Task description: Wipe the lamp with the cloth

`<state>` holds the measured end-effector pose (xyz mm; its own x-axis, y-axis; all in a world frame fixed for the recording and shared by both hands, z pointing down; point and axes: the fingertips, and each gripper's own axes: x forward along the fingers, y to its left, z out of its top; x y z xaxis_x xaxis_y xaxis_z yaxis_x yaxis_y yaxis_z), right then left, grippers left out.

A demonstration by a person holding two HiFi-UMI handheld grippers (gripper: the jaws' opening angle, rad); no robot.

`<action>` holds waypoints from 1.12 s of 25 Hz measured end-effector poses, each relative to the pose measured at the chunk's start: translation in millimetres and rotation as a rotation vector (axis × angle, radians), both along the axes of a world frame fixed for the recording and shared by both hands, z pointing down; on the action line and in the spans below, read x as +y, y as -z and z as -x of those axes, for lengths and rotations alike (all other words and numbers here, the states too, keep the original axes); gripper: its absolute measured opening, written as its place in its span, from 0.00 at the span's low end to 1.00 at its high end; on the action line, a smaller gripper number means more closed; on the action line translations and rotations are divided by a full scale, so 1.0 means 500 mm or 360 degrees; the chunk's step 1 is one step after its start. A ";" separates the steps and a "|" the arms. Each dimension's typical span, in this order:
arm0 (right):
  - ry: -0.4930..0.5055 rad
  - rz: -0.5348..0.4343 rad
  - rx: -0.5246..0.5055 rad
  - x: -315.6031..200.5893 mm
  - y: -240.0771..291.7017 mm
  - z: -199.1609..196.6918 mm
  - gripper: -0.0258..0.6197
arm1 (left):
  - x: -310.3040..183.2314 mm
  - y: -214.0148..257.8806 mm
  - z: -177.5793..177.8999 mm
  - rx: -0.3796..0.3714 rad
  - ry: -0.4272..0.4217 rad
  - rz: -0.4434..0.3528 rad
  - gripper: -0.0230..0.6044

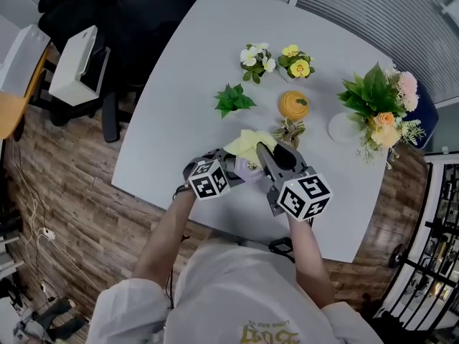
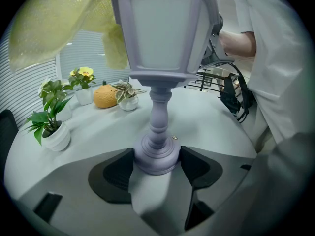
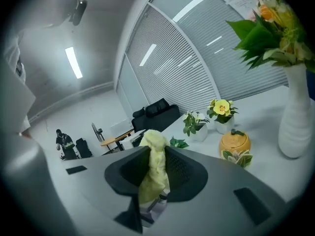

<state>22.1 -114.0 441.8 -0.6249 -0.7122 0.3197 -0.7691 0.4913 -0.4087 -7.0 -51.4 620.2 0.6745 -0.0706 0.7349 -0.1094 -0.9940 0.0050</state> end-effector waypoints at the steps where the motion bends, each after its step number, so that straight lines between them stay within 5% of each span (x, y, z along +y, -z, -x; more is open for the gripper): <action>1: -0.0001 0.0011 -0.0022 -0.002 -0.002 -0.002 0.19 | 0.000 0.000 0.000 0.0000 -0.0001 0.0000 0.52; 28: -0.0001 0.0248 -0.0757 -0.033 -0.063 -0.034 0.19 | -0.001 0.001 0.000 0.0006 -0.0003 -0.0004 0.52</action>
<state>39.2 -130.4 473.4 -0.7271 -0.6789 0.1019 -0.4796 0.3962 -0.7829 -6.8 -52.1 619.4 0.6776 -0.0712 0.7320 -0.1073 -0.9942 0.0027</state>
